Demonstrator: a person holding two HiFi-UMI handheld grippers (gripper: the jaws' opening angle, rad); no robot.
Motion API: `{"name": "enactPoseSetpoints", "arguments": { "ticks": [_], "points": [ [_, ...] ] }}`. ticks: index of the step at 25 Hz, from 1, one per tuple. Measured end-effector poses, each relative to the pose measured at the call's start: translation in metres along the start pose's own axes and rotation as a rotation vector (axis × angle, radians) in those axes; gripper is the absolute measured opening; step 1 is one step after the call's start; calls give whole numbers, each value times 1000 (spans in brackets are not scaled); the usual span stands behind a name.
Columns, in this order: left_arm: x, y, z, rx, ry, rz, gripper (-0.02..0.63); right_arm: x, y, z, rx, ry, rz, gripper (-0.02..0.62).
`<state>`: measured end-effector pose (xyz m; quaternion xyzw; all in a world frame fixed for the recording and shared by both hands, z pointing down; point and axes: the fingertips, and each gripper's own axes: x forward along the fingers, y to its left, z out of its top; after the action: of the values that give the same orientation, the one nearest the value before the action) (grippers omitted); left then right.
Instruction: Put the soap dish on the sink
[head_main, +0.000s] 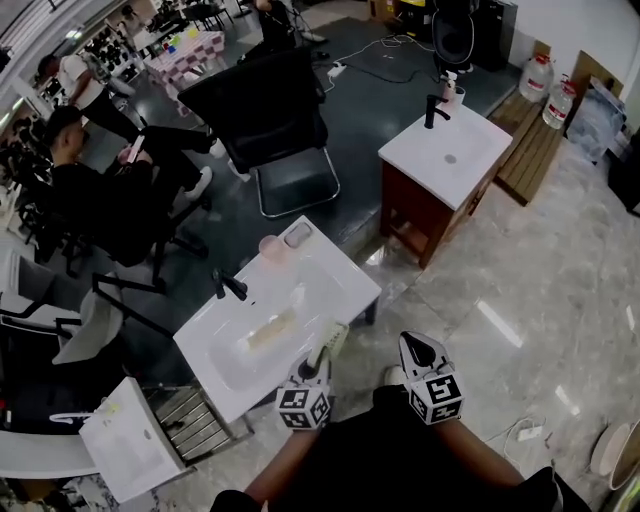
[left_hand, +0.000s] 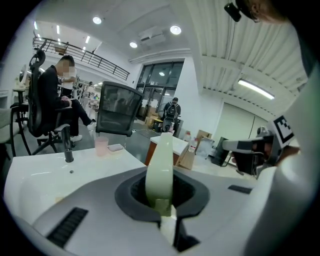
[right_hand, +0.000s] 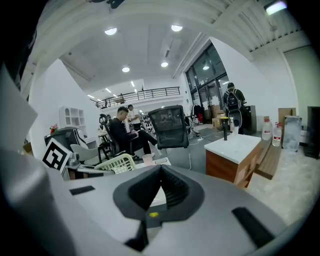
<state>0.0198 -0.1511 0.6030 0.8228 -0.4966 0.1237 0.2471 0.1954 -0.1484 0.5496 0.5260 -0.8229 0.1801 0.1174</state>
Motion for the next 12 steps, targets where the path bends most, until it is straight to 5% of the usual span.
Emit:
{"name": "enactPoseSetpoints", "arguments": {
  "ticks": [4,9,12],
  "points": [
    [35,3,10,-52,-8,43,26,19,-28,9,-16,2,40,-2],
    [76,9,18,0,-23,113,26,37,-53,17,-93,4,84,-2],
    [96,19,17,-65,-27,157,26,47,-65,20,-109,10,114,-3]
  ]
}}
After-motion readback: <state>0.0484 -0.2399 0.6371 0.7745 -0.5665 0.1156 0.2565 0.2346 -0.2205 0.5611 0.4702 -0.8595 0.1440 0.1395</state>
